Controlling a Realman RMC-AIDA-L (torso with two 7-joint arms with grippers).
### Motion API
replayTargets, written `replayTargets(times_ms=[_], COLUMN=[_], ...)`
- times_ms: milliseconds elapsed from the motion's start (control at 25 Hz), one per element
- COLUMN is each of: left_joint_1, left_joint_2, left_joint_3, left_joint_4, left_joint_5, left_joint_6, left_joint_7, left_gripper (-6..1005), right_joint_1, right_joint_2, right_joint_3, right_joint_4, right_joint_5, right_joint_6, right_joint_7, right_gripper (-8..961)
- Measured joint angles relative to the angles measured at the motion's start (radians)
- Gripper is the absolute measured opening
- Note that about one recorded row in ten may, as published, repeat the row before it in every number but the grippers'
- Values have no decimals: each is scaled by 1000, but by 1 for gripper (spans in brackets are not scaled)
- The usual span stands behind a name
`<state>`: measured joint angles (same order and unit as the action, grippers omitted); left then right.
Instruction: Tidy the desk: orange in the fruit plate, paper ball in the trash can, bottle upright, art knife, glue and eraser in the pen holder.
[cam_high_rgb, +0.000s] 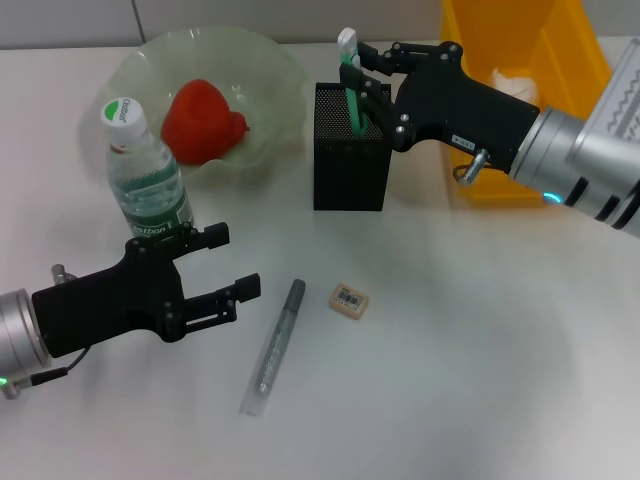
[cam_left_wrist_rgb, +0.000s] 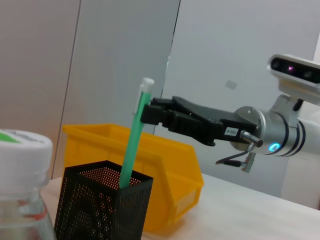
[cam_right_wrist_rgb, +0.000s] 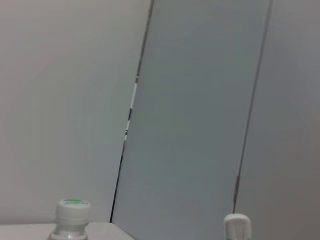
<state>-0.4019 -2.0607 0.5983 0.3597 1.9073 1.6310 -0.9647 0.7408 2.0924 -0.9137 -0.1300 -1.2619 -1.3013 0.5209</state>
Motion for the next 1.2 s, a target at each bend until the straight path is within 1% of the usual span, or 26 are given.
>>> replayTargets(times_ms=[120,480,600,680,720,760,800,840,880,920,1000,1080,1120,1160,1200], left_joint_1=[0,0,-1,-2,-2,-2,-2,-3,-3,-2,0,5,6,6,7], left_joint_2=[2,6,7,8,9,9,9,10,11,12,13,13,15,16,18], left_joint_3=[0,3,3,3,5,8,8,11,16,19,24,35,44,47,51], left_joint_4=[2,4,4,4,4,4,4,4,4,6,9,22,27,28,29], left_joint_5=[1,6,13,16,17,17,17,18,18,18,19,19,19,19,19], left_joint_6=[11,20,24,26,29,31,31,33,35,37,38,39,40,40,41], left_joint_7=[1,4,4,4,4,4,4,4,5,5,5,6,7,7,8], left_gripper=[785,785,785,785,785,785,785,785,785,785,785,785,785,785,785], right_joint_1=[2,10,6,-1,-12,-12,-18,-33,-33,-45,-75,-117,-158,-158,-174], right_joint_2=[-1,-2,-1,-1,-1,-1,-2,-6,-6,-8,-11,-13,-13,-13,-13], right_joint_3=[-6,-4,5,6,6,6,5,1,1,-4,-27,-59,-75,-75,-79], right_joint_4=[-6,-9,-10,-11,-11,-11,-12,-22,-22,-38,-85,-162,-259,-259,-308], right_joint_5=[1,1,25,77,131,131,154,167,167,165,142,92,13,13,-25], right_joint_6=[23,76,77,71,52,52,31,-21,-21,-58,-130,-199,-250,-250,-267], right_joint_7=[98,169,170,170,176,176,189,229,229,263,323,385,475,475,517], right_gripper=[184,205,347,441,478,516,553,590,628,665,689,713,725,725,725])
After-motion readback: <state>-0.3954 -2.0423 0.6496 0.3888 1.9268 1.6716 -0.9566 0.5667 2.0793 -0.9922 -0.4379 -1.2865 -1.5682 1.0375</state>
